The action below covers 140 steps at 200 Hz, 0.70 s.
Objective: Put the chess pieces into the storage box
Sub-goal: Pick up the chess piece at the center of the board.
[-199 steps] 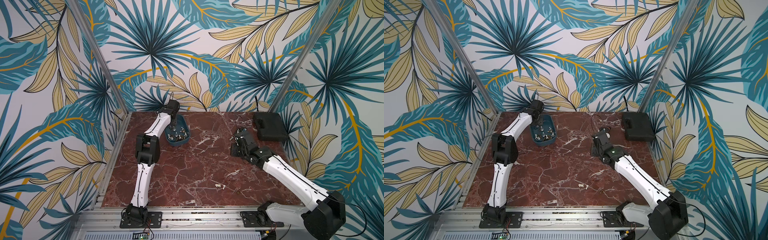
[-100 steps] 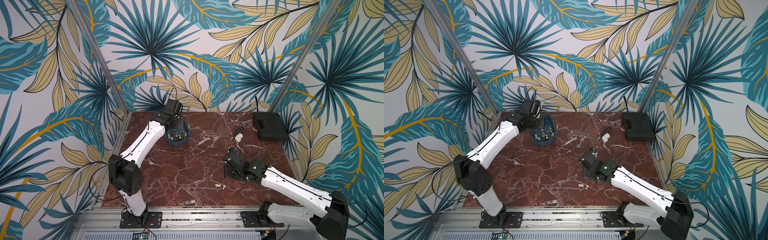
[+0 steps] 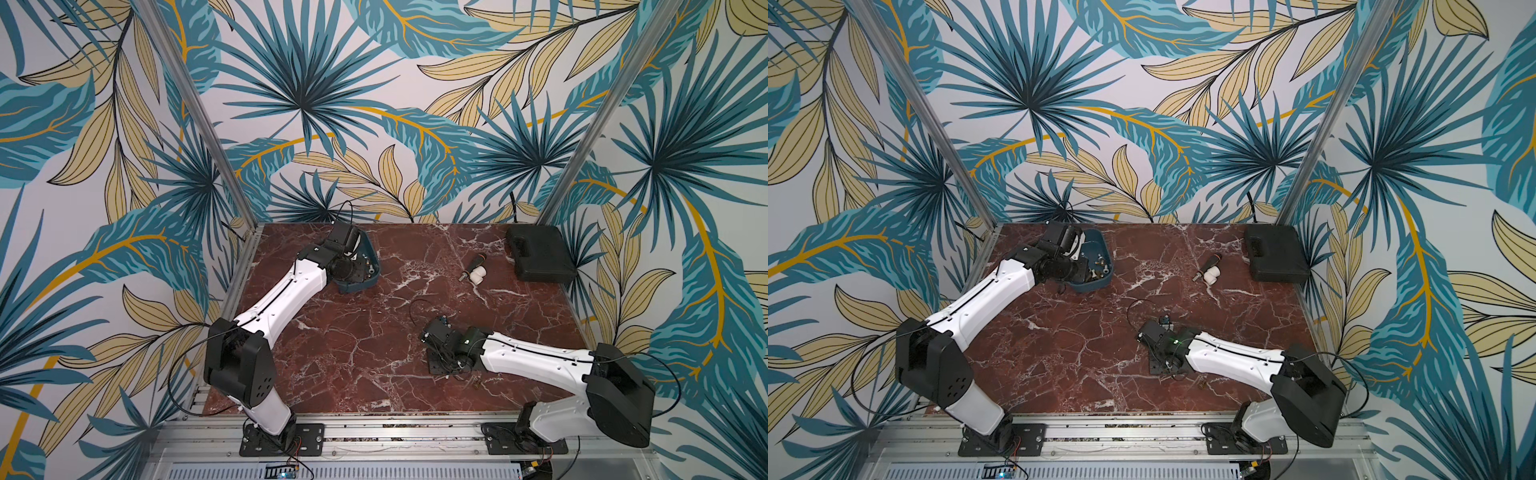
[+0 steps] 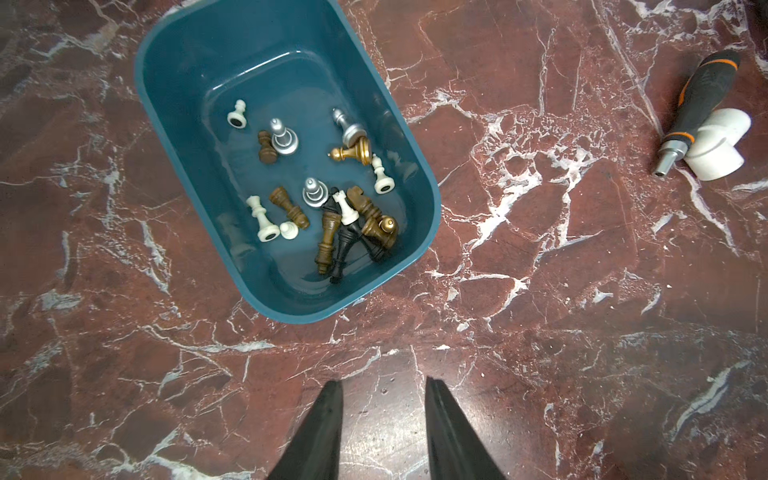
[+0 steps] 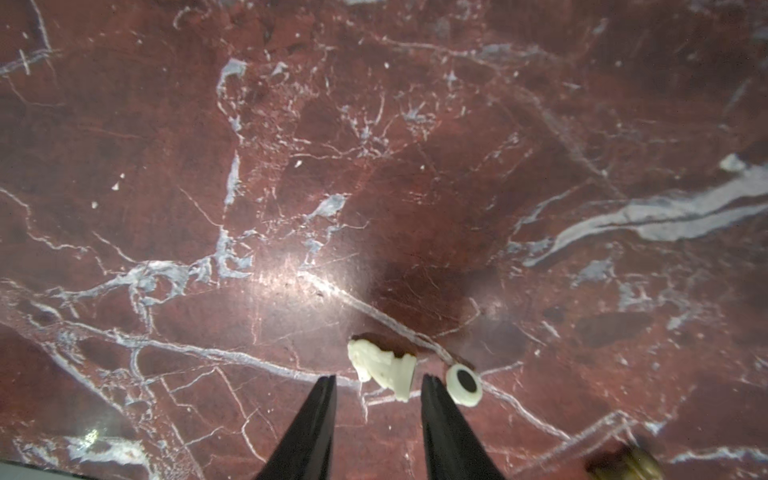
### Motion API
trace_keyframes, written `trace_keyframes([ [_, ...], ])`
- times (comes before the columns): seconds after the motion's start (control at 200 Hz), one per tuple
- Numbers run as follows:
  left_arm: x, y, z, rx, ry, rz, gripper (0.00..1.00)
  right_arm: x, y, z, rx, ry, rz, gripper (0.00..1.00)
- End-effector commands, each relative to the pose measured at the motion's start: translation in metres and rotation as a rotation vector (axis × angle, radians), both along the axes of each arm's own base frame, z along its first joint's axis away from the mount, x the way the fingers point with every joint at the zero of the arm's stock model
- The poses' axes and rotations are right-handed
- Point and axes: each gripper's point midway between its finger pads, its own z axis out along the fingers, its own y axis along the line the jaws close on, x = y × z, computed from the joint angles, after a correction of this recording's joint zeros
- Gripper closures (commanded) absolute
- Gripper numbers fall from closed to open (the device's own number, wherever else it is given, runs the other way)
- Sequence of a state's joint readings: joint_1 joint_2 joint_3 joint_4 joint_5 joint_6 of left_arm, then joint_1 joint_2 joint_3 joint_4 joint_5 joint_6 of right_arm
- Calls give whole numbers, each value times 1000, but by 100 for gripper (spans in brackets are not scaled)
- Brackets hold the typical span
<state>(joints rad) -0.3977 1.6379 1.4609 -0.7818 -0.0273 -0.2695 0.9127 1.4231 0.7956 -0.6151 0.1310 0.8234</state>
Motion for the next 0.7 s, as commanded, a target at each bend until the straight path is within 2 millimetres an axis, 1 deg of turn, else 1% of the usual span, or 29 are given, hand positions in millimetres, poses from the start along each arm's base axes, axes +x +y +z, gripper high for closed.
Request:
trace_keyframes([
  [0.0, 1, 6, 17, 5, -47, 14, 63, -8, 1, -15, -14, 45, 31, 59],
  [0.095, 3, 6, 18, 3, -50, 15, 63, -9, 1, -20, -27, 60, 35, 58],
  [0.235, 3, 5, 19, 4, -51, 13, 63, -8, -7, -24, -70, 59, 29, 53],
  [0.265, 5, 11, 19, 27, -59, 32, 63, -9, -9, -25, -83, 61, 30, 53],
  [0.366, 6, 12, 18, 35, -60, 35, 63, -11, -11, -29, -100, 76, 34, 52],
  [0.516, 7, 14, 14, 40, -52, 42, 63, -14, -9, -35, -106, 101, 52, 54],
  [0.631, 7, 14, 13, 42, -49, 42, 63, -13, -6, -36, -109, 106, 63, 61],
  [0.696, 7, 15, 14, 44, -52, 44, 63, -12, -6, -36, -116, 107, 69, 66],
])
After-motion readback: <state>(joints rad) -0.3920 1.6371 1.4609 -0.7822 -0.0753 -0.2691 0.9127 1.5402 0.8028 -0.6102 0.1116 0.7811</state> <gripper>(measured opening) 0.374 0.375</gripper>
